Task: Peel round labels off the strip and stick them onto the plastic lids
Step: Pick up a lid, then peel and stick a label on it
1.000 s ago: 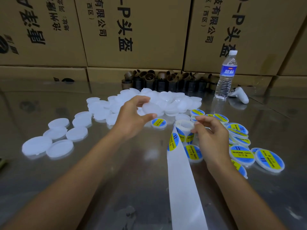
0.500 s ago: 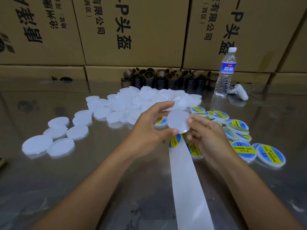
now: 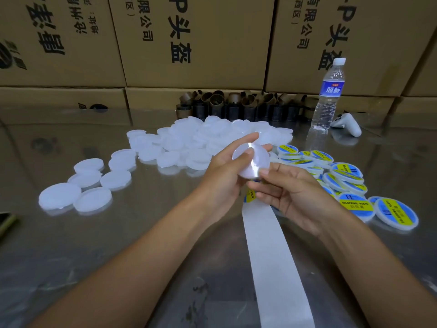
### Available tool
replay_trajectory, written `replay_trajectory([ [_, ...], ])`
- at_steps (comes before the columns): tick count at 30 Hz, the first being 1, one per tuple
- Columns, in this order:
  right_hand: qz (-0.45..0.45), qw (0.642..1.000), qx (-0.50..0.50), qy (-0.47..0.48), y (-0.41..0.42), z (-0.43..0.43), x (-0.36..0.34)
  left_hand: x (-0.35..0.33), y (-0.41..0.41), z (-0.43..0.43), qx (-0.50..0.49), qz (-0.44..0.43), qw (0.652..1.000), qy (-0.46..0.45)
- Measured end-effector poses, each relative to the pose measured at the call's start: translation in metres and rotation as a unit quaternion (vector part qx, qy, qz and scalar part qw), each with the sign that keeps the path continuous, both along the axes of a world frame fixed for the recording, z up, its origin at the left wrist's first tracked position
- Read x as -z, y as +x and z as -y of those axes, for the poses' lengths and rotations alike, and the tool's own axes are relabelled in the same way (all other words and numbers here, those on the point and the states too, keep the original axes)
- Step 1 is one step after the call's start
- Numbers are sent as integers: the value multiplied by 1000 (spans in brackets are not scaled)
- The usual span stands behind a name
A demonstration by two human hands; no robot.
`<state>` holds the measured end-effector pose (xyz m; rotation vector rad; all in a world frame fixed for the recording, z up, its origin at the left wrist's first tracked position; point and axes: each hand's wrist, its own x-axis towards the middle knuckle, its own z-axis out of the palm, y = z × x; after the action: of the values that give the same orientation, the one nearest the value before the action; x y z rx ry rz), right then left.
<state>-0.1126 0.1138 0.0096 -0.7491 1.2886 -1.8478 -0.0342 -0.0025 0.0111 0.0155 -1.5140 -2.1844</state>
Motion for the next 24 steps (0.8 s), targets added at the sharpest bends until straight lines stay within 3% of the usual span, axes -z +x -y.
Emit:
replay_trajectory([
  [3,-4,1000,6,8,2,0,-1,-1,-1,-1,15,-28,999,38],
  [6,-19,994,110,4,-4,1,0,-3,-2,5,6,-47,996,80],
  [10,-229,921,308,64,-9,5,10,0,-1,14,-20,-26,995,93],
  [12,-353,881,297,103,-6,7,17,3,-1,17,-24,-11,995,97],
  [14,-407,864,261,142,-5,8,22,5,-1,18,-26,2,995,100],
  [19,-311,916,221,127,-7,7,17,6,-3,19,-73,41,993,80],
  [24,-226,943,230,84,-10,5,14,9,-4,18,-166,139,976,1],
])
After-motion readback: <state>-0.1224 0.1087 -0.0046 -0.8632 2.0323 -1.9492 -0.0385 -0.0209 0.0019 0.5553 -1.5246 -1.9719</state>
